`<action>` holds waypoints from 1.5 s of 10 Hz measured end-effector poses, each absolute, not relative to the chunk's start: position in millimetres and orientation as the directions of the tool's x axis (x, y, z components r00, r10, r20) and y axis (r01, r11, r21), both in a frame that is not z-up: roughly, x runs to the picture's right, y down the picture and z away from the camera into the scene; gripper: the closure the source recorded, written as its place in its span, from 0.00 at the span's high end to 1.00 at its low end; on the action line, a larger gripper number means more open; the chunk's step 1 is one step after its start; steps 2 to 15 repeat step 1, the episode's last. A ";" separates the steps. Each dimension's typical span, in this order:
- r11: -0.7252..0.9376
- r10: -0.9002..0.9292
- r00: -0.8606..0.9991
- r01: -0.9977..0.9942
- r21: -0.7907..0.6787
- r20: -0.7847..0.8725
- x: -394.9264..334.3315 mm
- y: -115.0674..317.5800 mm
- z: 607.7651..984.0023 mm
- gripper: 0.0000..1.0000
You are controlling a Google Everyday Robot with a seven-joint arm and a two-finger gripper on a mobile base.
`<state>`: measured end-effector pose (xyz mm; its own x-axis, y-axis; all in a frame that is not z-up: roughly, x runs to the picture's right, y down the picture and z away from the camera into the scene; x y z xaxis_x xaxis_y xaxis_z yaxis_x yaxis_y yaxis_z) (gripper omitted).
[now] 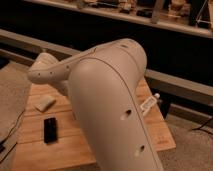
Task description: Place the pepper in the ceramic bowl
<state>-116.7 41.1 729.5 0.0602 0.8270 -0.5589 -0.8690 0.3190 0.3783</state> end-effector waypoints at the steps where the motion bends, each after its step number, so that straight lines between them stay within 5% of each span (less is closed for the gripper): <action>1: 0.320 0.829 0.073 -0.875 0.364 -0.554 -121.8 37.8 725.6 0.80; 15: 0.320 0.829 0.073 -0.875 0.364 -0.554 -121.8 37.8 725.6 0.80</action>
